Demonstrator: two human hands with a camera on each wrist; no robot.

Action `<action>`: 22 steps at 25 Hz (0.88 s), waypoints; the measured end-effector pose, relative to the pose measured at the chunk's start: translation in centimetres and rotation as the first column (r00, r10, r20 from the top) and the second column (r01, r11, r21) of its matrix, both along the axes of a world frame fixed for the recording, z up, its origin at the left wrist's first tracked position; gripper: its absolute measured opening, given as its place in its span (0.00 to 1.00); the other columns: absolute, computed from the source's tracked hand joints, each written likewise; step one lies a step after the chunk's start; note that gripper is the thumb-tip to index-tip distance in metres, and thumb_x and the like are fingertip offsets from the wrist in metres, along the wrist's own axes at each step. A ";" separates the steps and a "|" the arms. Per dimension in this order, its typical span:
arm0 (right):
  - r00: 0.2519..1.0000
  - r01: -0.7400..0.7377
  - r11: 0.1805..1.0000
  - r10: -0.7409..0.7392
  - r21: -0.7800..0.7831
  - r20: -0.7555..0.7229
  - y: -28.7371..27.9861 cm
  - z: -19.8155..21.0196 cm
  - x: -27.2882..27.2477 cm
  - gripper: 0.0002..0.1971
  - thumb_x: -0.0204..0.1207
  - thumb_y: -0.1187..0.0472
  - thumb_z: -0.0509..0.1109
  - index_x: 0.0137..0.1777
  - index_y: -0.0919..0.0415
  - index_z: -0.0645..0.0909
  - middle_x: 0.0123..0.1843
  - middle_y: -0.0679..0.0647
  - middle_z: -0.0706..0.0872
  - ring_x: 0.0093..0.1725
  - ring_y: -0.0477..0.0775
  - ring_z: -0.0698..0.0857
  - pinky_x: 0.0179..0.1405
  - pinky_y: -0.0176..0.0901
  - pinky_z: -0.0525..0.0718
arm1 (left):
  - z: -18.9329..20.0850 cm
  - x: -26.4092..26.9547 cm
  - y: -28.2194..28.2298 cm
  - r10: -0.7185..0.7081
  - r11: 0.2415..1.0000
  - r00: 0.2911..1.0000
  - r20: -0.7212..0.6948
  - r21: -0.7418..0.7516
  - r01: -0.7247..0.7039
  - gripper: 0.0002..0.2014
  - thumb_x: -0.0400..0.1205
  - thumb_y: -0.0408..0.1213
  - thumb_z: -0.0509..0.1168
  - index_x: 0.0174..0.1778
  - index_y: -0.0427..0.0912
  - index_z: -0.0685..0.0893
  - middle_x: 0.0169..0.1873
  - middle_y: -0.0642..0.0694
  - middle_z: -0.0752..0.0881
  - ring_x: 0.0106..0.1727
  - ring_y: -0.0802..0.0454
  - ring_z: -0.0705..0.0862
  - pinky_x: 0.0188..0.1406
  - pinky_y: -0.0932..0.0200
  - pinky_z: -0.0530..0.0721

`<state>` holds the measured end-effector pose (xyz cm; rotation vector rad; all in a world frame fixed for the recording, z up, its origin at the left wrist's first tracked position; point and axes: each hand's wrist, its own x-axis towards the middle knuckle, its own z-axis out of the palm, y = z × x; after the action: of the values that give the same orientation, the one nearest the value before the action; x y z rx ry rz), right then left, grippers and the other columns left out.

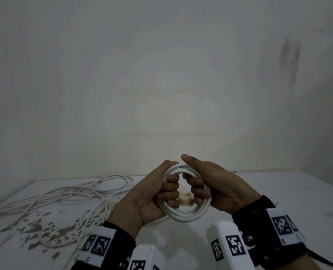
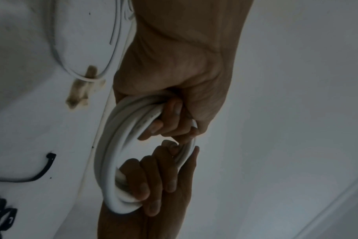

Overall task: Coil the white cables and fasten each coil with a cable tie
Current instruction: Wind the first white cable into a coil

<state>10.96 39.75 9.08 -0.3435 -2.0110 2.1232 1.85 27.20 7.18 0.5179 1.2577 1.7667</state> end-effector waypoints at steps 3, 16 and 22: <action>1.000 0.007 0.998 -0.008 0.055 0.002 -0.3 -0.2 0.0 0.20 0.84 0.47 0.66 0.39 0.64 0.79 0.22 0.51 0.70 0.17 0.49 0.66 0.20 0.41 0.76 | -0.3 0.3 0.6 0.118 0.990 0.992 -0.038 -0.067 -0.121 0.23 0.78 0.48 0.66 0.19 0.47 0.67 0.16 0.54 0.56 0.16 0.56 0.53 0.17 0.64 0.57; 0.972 0.231 0.937 -0.212 0.262 -0.099 -0.9 -0.8 -0.7 0.14 0.84 0.55 0.63 0.38 0.59 0.76 0.19 0.48 0.66 0.19 0.47 0.61 0.19 0.36 0.61 | -1.0 1.6 1.7 0.236 0.960 0.887 -0.398 -0.046 -0.276 0.26 0.86 0.53 0.56 0.24 0.45 0.64 0.19 0.50 0.60 0.19 0.53 0.57 0.19 0.63 0.64; 0.989 0.122 0.986 -0.111 0.113 -0.093 -0.4 -0.4 -0.8 0.18 0.85 0.46 0.65 0.47 0.63 0.82 0.28 0.56 0.78 0.21 0.49 0.71 0.20 0.39 0.72 | -0.4 1.3 0.6 0.136 0.989 0.937 -0.323 -0.016 -0.149 0.28 0.86 0.58 0.57 0.23 0.44 0.72 0.19 0.50 0.58 0.19 0.54 0.55 0.18 0.62 0.63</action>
<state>10.13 39.32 8.67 -0.3357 -2.0057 1.9066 3.15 27.85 6.77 0.7295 1.5879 1.8225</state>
